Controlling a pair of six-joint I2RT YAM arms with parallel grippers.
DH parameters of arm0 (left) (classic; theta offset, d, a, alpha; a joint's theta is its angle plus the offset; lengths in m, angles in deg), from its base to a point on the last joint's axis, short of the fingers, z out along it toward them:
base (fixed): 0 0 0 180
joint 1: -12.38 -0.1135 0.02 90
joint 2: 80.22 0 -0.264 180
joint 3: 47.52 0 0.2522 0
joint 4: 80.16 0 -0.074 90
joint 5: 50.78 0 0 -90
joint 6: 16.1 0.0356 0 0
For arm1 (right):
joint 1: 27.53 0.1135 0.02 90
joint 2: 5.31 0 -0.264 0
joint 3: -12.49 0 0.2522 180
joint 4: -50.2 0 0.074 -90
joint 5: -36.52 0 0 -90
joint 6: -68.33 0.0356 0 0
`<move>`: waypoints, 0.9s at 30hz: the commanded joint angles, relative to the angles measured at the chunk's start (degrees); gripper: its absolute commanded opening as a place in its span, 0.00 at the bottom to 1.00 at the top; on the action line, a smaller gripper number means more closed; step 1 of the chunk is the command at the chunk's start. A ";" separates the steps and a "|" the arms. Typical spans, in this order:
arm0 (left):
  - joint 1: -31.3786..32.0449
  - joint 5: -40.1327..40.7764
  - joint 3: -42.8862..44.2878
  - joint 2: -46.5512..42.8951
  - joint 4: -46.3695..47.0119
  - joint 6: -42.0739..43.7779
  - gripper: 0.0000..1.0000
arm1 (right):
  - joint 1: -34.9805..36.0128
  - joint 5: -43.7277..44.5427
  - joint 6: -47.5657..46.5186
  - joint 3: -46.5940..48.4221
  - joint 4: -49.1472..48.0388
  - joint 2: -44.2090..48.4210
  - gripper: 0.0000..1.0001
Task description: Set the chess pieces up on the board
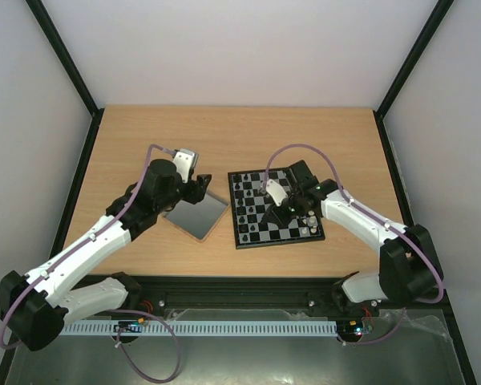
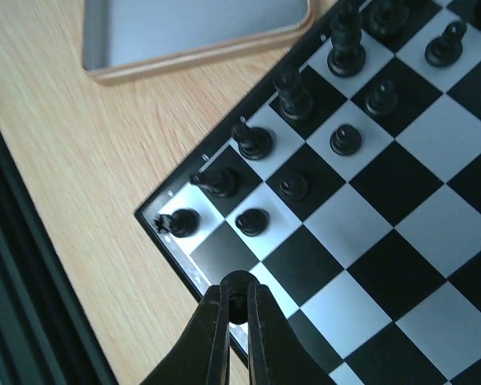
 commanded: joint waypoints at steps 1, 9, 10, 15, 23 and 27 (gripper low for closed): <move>-0.68 0.57 -0.56 0.39 1.25 -0.88 0.60 | 1.28 3.67 -3.74 -3.58 -3.90 1.51 0.05; -1.59 0.64 -0.42 1.28 0.99 -1.18 0.60 | 8.99 9.26 -5.46 -7.91 -7.71 1.54 0.05; -1.61 0.68 -0.40 1.29 0.99 -1.26 0.60 | 9.89 10.16 -5.57 -8.19 -8.07 1.48 0.05; -1.68 0.46 -0.43 1.47 0.92 -1.22 0.60 | 13.14 14.03 -5.29 -8.63 -9.99 0.80 0.05; -1.68 0.28 -0.46 1.56 0.90 -1.27 0.60 | 14.01 15.66 -4.97 -8.11 -11.02 -1.21 0.05; -1.71 0.28 -0.50 1.73 0.82 -1.26 0.60 | 14.51 15.36 -5.01 -8.10 -11.10 -2.09 0.05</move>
